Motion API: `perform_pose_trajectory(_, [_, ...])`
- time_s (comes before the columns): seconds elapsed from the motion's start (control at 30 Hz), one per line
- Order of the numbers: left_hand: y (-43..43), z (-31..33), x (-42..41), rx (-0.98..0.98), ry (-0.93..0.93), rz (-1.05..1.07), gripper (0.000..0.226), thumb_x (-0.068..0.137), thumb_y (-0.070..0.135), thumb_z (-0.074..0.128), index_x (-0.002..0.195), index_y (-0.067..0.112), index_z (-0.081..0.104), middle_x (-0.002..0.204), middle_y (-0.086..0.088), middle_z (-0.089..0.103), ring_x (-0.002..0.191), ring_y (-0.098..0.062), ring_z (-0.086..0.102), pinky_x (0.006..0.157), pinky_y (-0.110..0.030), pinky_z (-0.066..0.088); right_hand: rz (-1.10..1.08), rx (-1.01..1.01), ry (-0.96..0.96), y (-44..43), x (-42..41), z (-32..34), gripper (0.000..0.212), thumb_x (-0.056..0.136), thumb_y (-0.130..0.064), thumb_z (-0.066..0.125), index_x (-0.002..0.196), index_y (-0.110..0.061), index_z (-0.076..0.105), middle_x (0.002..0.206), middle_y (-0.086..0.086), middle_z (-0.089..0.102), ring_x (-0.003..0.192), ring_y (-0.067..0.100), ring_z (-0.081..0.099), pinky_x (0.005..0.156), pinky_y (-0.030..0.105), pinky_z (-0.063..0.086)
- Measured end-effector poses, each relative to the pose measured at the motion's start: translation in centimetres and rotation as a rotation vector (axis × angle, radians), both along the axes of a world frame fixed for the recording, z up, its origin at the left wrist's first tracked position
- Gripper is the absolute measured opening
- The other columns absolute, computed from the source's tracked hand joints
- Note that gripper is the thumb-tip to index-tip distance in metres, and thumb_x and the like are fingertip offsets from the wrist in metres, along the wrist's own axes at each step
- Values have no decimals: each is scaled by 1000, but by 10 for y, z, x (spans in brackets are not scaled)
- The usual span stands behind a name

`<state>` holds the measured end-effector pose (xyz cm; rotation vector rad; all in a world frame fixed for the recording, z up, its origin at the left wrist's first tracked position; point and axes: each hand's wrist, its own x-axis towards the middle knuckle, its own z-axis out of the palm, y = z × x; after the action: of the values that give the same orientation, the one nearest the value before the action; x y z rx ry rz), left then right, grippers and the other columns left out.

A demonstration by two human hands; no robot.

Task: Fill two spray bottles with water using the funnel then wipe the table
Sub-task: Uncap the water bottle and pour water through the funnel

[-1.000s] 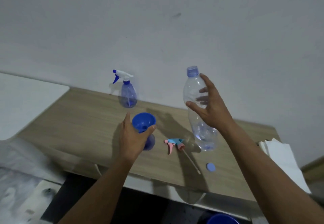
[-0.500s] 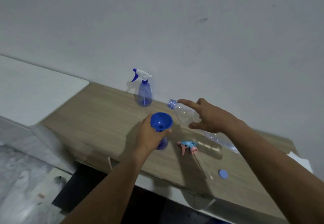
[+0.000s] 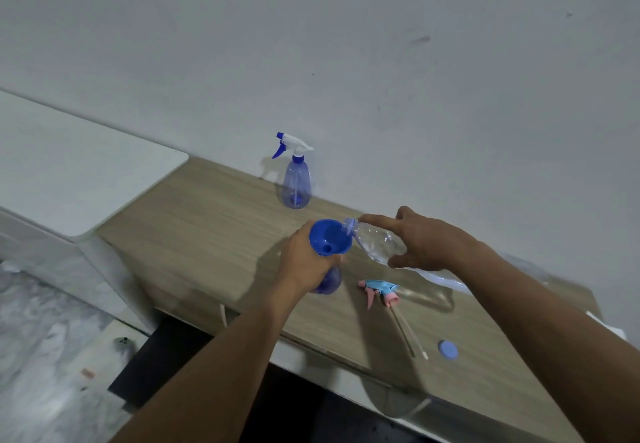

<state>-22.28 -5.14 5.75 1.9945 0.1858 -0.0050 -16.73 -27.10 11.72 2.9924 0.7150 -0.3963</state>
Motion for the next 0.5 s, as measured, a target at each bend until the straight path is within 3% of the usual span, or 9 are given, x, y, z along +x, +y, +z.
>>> perform_pose_trajectory(0.5, [0,-10,8,-46,-9,18,50,62,21,86,104,33,61,92,14,68,84,-3,65,80,-32,57,38,-120,-25,0,-1,4,90,87,-39,69,145,-67,6,112,-1,42,68,13,52,61,29,46])
